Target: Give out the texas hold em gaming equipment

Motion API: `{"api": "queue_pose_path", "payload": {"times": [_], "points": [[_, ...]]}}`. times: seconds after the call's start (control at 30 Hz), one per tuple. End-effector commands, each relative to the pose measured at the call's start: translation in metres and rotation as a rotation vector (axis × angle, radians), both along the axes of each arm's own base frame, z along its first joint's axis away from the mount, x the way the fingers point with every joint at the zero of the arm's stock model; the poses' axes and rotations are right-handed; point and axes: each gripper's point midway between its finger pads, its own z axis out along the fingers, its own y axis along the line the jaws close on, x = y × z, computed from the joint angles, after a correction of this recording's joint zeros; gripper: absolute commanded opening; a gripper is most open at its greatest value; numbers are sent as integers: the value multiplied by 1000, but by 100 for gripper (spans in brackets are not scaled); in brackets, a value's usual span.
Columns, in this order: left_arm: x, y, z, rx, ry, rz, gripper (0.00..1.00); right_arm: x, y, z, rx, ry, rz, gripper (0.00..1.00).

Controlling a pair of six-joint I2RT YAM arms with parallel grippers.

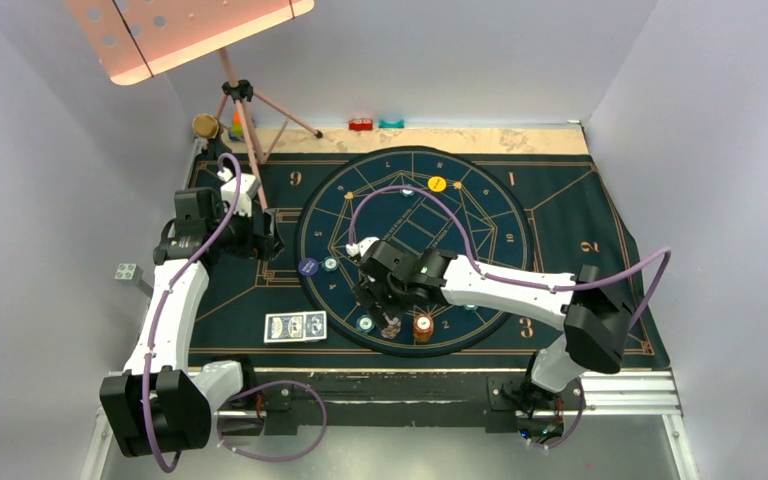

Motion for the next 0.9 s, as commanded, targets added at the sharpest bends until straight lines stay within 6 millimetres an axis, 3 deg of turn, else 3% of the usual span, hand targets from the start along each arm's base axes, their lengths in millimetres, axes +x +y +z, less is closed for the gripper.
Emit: {"api": "queue_pose_path", "payload": {"times": [0.0,0.33,0.87], "points": [[4,2,12,7,-48,-4,100,-2,11,-4,26,12,40,77],[4,2,12,5,-49,-7,100,-7,9,-19,11,38,51,74],[4,2,14,7,-54,-2,100,-4,1,-29,-35,26,35,52]]}}
